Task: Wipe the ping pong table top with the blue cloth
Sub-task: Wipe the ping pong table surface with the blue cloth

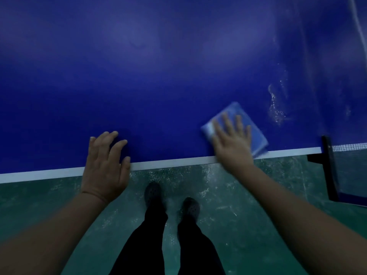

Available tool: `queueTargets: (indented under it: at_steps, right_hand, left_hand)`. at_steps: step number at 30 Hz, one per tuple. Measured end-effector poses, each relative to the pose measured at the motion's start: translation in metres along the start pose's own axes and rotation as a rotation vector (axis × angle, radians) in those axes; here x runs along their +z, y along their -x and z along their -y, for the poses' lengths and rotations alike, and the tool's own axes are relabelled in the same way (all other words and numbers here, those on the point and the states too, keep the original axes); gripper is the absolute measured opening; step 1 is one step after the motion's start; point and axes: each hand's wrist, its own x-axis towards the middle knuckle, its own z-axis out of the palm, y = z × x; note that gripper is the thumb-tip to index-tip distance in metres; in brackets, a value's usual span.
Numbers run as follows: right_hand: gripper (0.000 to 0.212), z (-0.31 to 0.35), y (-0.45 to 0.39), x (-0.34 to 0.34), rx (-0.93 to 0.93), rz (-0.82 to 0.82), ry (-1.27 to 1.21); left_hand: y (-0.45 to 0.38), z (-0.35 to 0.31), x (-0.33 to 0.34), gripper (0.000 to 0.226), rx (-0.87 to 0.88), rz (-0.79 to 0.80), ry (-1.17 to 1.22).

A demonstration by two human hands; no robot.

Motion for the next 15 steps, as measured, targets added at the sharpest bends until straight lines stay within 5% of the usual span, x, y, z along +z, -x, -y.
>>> queueTargets:
  at_steps: [3,6,9,15]
  right_hand:
    - [0.055,0.000,-0.017,-0.006,0.442,-0.063,-0.141]
    - [0.055,0.064,-0.005,0.009,0.166,-0.053,-0.088]
    - [0.055,0.051,0.004,0.007,-0.115,0.011,-0.043]
    - [0.059,-0.088,0.002,-0.009,0.345,-0.053,-0.025]
  left_hand:
    - [0.000,-0.012,0.001,0.050,0.010,0.020,0.013]
    - [-0.012,-0.033,0.007,0.050,0.046,0.034,0.039]
    - [-0.033,-0.063,0.018,0.050,0.108,0.041,0.054]
    - [-0.063,-0.111,0.037,0.059,0.247,0.140,0.011]
